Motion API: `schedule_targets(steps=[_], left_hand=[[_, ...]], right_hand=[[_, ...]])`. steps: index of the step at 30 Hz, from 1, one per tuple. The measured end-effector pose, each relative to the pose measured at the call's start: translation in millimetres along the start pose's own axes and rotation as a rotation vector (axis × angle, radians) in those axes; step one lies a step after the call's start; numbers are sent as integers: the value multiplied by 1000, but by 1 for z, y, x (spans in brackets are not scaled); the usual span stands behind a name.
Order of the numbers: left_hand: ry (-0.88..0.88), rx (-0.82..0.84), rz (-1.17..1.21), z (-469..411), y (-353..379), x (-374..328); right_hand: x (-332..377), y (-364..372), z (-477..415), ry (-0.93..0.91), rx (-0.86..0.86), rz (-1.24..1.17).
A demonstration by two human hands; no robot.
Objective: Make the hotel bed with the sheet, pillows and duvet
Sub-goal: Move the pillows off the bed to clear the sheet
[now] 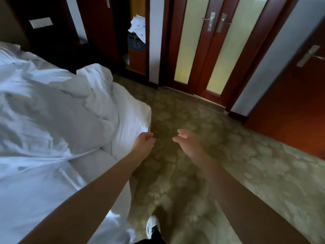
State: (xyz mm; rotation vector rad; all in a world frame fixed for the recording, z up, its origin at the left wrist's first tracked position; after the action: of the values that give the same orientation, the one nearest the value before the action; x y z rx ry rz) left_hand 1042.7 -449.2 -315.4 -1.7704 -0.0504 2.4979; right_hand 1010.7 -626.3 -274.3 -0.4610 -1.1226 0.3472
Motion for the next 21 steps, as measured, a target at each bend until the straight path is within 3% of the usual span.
schedule_targets(steps=[14,21], left_hand=[[-15,-207,-13,-334,37,-127],[-31,-450,94,-496,28,-195]], right_hand=[[131,-67,-368,-128,182,118],[235,-75,-556,-272,379,186]])
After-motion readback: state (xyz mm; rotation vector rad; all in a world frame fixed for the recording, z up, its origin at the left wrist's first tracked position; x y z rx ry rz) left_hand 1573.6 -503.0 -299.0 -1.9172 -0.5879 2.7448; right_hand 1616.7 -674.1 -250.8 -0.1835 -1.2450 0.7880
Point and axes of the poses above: each hand's wrist, its own z-axis away from the middle knuckle, its own y-axis out of the palm, x = y × z, the point moved 6 cm from there along -z, towards the middle knuckle, and after that the axes turned 14 degrees about z, right-handed, at the moved point
